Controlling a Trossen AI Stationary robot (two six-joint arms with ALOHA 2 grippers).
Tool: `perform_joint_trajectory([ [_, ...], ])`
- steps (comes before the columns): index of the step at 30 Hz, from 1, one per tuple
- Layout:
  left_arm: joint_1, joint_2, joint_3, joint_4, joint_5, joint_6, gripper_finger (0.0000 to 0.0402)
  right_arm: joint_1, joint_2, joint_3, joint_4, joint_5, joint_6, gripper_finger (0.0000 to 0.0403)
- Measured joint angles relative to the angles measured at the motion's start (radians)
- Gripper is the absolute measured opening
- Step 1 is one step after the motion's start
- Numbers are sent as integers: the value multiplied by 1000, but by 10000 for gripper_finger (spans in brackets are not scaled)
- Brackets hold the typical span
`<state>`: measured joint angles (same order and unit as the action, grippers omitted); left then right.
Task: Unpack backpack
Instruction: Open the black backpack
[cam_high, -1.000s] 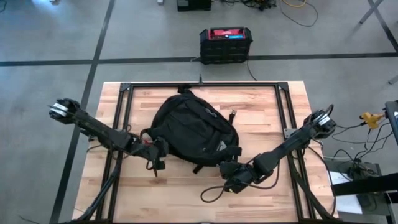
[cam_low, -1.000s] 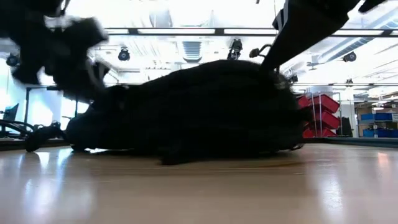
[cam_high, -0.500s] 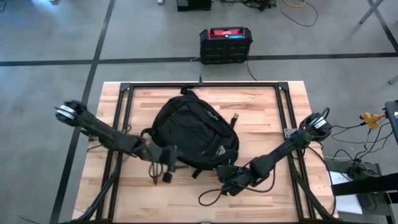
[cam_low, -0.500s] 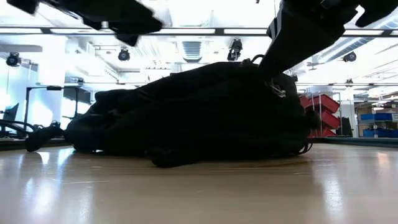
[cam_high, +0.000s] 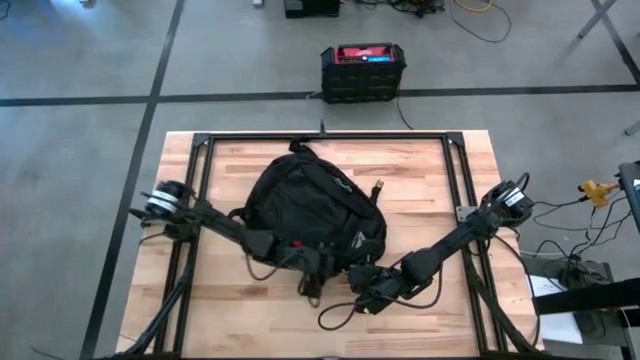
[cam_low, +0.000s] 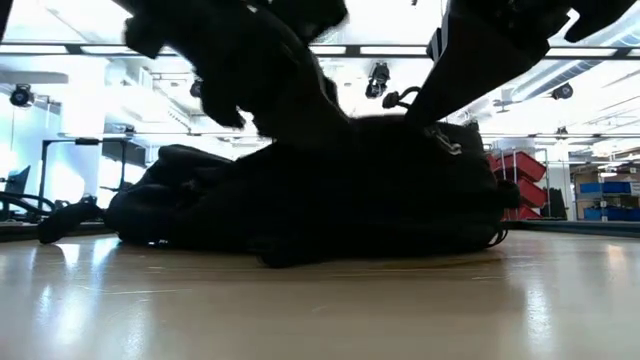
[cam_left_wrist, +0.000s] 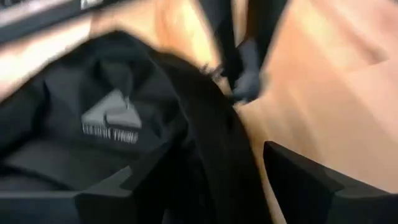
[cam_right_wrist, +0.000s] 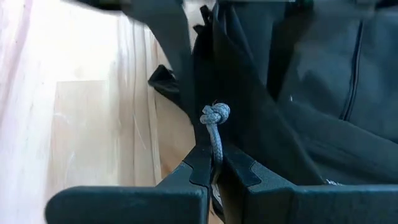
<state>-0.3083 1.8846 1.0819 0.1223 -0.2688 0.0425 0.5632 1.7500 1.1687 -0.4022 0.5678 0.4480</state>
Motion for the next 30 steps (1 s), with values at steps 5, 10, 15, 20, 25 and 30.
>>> perform_joint_trajectory([
  [5, 0, 17, 51, -137, -16, -17, 118, 4, -3, 0, -13, -24, -7, 0],
  [10, -14, -45, 48, -199, -55, -31, 15, 22, -11, 0, -94, -2, -4, 0],
  [15, -59, -146, -21, -264, -88, -35, 5, 43, -53, 0, -265, 44, 41, 0],
  [20, -121, -279, -148, -244, -97, -79, 4, 52, -127, -22, -385, 97, 94, 0],
  [25, -178, -458, -336, -63, -105, -122, 2, 23, -208, -110, -384, 155, 106, 0],
  [30, -220, -657, -562, 216, -92, -99, 2, -32, -249, -200, -309, 195, 94, 0],
])
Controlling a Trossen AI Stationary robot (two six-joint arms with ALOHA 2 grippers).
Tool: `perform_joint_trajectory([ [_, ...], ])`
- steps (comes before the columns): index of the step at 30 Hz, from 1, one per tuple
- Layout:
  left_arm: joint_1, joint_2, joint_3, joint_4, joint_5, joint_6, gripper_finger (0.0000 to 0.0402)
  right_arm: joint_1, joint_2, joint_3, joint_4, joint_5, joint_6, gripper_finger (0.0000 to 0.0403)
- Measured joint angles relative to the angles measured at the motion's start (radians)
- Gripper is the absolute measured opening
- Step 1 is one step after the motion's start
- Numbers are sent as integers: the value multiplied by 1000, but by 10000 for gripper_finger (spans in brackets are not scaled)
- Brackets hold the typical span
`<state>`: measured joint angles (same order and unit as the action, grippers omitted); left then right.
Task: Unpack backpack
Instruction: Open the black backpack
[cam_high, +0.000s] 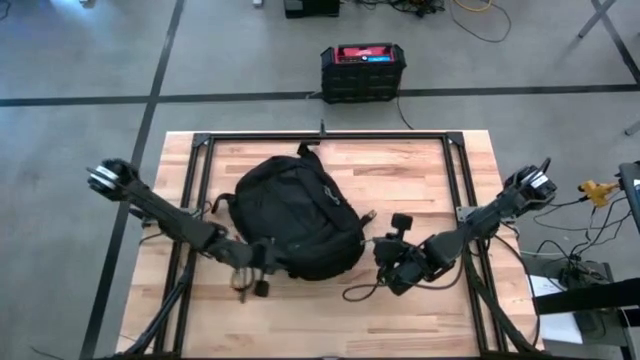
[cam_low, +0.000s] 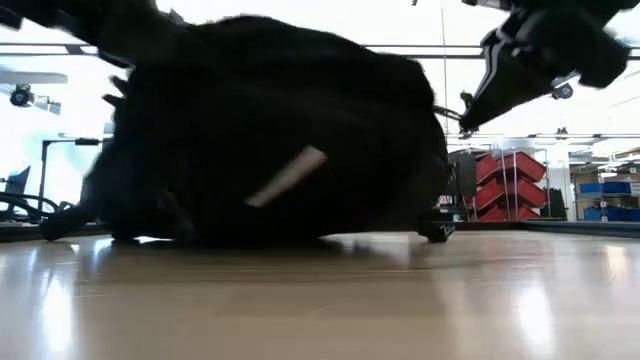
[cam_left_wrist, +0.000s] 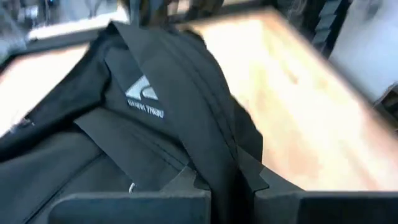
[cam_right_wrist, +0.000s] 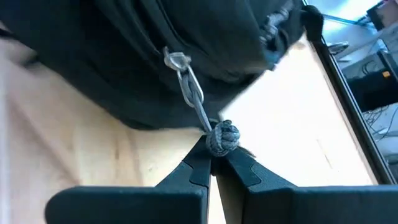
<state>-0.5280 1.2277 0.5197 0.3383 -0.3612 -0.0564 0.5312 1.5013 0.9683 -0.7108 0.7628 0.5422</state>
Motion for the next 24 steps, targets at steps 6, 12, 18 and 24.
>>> perform_joint_trajectory([
  [6, 3, -158, -239, 295, 64, 14, 9, -37, 7, -46, 341, -54, -197, 0],
  [12, 6, -229, -277, 345, 55, -35, 59, -36, 17, -40, 623, -136, -369, 0],
  [18, 5, -300, -213, 263, 50, 15, 129, -37, 20, -35, 638, -166, -359, 0],
  [24, 5, -200, -134, 240, 30, 21, 183, -38, 68, -35, 728, -174, -382, 0],
])
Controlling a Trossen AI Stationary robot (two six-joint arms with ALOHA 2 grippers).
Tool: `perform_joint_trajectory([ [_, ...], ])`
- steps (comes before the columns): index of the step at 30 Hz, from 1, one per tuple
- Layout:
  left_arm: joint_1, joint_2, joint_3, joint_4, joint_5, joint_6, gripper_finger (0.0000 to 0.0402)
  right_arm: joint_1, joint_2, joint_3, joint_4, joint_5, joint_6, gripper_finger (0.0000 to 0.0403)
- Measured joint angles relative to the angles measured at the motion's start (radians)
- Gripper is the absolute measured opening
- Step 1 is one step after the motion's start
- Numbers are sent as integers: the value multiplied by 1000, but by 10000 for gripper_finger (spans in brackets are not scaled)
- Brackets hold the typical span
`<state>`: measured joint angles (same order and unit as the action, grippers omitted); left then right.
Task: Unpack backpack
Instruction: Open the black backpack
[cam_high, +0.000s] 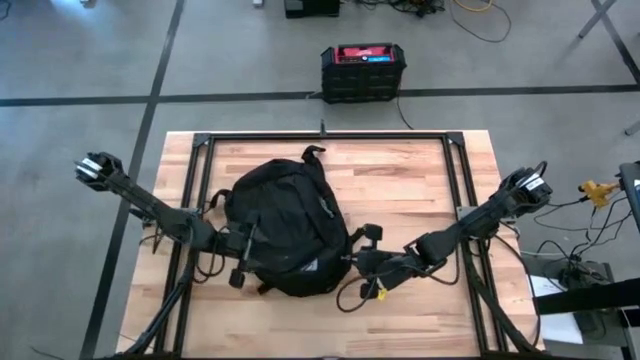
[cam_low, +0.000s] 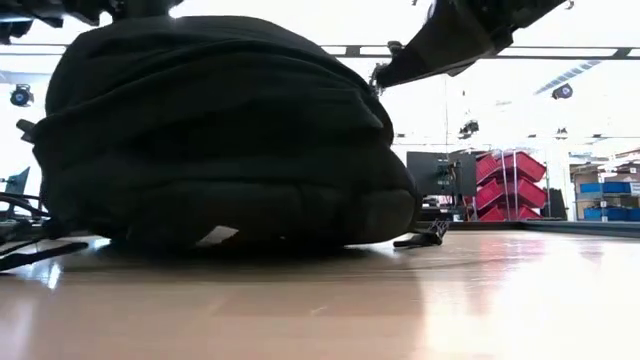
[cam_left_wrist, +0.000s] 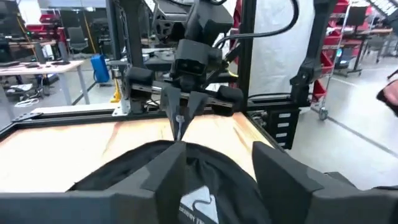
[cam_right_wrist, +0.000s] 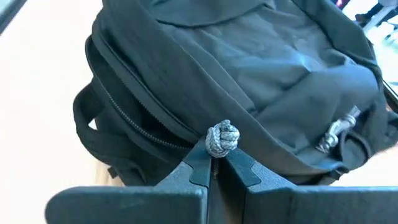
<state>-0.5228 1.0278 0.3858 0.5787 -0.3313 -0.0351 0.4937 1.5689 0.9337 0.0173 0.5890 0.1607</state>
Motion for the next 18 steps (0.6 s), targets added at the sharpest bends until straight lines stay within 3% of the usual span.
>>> perform_joint_trajectory([
  [9, 4, 400, 292, -123, -26, -60, 205, -10, 99, 31, 94, -48, -50, 0],
  [14, 10, 547, 510, -415, -34, -182, 216, -10, 103, 35, 92, -50, -46, 0],
  [18, 17, 646, 672, -722, -190, -258, 216, -10, 103, 40, 90, -60, -49, 0],
])
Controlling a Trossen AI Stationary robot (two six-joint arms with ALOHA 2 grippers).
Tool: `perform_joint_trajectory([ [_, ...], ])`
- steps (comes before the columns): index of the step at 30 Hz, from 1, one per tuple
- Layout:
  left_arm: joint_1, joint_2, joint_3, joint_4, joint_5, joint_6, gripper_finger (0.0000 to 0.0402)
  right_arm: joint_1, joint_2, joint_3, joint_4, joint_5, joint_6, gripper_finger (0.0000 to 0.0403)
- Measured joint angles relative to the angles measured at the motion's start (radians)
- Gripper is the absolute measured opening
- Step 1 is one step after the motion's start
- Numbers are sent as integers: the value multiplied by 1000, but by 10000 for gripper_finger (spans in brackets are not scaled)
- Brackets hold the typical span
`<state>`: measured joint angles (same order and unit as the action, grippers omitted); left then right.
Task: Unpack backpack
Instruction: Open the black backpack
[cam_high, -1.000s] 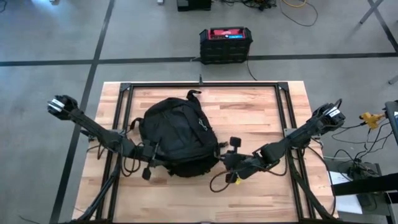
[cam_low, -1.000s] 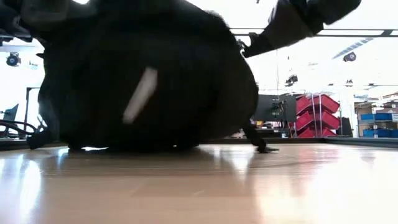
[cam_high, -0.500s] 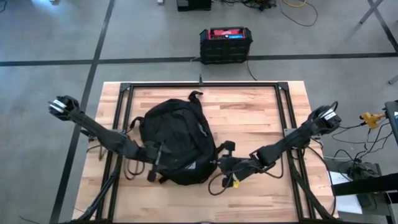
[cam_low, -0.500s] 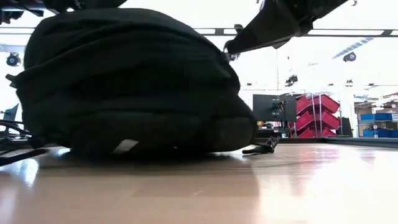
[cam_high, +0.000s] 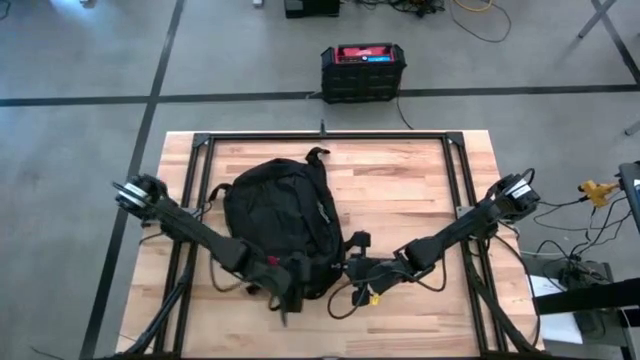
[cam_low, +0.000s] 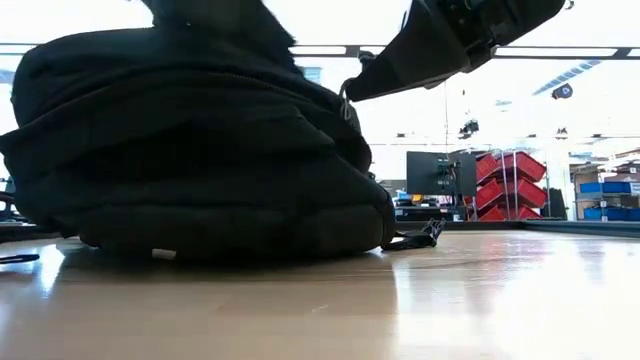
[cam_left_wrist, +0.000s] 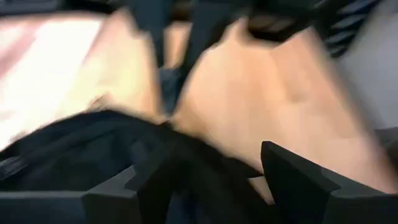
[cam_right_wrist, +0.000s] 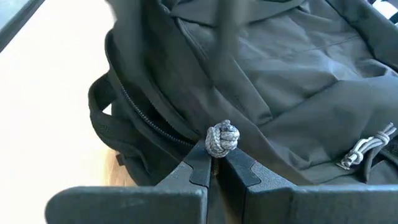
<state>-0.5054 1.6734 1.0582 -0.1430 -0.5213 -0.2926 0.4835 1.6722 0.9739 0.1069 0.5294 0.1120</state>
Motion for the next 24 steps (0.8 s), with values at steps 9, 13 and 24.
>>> perform_joint_trajectory([
  [9, 3, 94, 178, -198, -103, -36, 203, 13, 0, 1, 3, -40, 4, 0],
  [13, 9, 108, 177, -189, -102, -83, 175, 14, 0, 1, 4, -42, 1, 0],
  [24, -81, 96, 166, -189, -106, -77, 6, 1, 0, 1, -88, 27, -91, 0],
])
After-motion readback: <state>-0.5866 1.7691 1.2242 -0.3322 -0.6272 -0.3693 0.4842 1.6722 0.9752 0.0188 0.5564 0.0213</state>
